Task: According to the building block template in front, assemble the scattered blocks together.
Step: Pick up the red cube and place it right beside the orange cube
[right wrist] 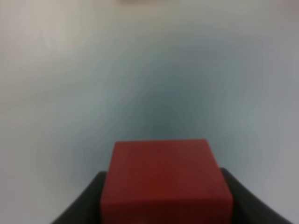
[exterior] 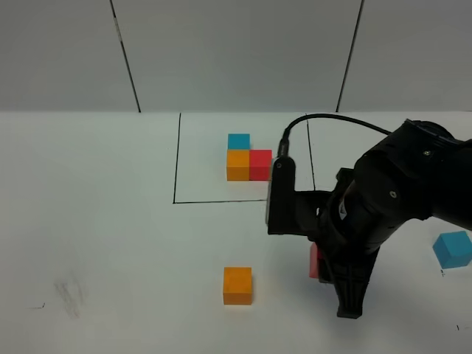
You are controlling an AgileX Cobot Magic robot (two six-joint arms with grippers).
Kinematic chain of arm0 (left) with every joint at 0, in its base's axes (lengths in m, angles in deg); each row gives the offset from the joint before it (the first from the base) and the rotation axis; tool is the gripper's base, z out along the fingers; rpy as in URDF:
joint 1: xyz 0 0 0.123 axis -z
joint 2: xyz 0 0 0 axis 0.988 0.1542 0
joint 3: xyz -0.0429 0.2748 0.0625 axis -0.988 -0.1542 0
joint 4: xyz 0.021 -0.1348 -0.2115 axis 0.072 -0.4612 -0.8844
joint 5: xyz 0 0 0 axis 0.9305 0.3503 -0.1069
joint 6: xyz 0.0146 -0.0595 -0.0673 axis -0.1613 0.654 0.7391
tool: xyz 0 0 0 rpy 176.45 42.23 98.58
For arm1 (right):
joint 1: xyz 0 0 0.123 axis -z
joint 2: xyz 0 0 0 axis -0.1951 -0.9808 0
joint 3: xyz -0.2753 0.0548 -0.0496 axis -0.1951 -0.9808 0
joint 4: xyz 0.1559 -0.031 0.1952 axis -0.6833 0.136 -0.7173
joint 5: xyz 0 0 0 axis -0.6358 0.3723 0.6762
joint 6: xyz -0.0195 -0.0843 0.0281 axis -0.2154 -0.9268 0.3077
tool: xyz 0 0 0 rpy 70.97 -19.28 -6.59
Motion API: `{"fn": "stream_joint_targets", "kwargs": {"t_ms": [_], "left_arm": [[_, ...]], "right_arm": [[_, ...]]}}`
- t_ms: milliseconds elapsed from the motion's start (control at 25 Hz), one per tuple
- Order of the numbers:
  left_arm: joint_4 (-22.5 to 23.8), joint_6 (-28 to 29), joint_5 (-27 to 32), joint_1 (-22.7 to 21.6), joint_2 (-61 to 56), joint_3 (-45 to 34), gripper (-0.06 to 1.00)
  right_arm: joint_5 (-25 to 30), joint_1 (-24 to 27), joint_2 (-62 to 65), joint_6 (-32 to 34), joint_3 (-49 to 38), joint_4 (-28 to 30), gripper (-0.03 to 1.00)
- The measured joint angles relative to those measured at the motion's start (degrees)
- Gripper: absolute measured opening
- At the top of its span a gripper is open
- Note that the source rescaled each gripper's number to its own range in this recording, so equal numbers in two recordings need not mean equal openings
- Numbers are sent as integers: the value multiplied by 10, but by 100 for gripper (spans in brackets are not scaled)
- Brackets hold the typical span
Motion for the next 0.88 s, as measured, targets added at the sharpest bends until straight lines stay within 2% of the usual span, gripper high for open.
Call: {"fn": "stream_joint_targets", "kwargs": {"t_ms": [120, 280, 520, 880], "left_arm": [[0, 0, 0, 0, 0, 0, 66], [0, 0, 0, 0, 0, 0, 66], [1, 0, 0, 0, 0, 0, 66], [28, 0, 0, 0, 0, 0, 66]], "right_arm": [[2, -22, -23, -45, 30, 0, 0], [19, -32, -93, -58, 93, 1, 0], [107, -32, -201, -59, 196, 2, 0], [123, -32, -243, -18, 218, -23, 0]]}}
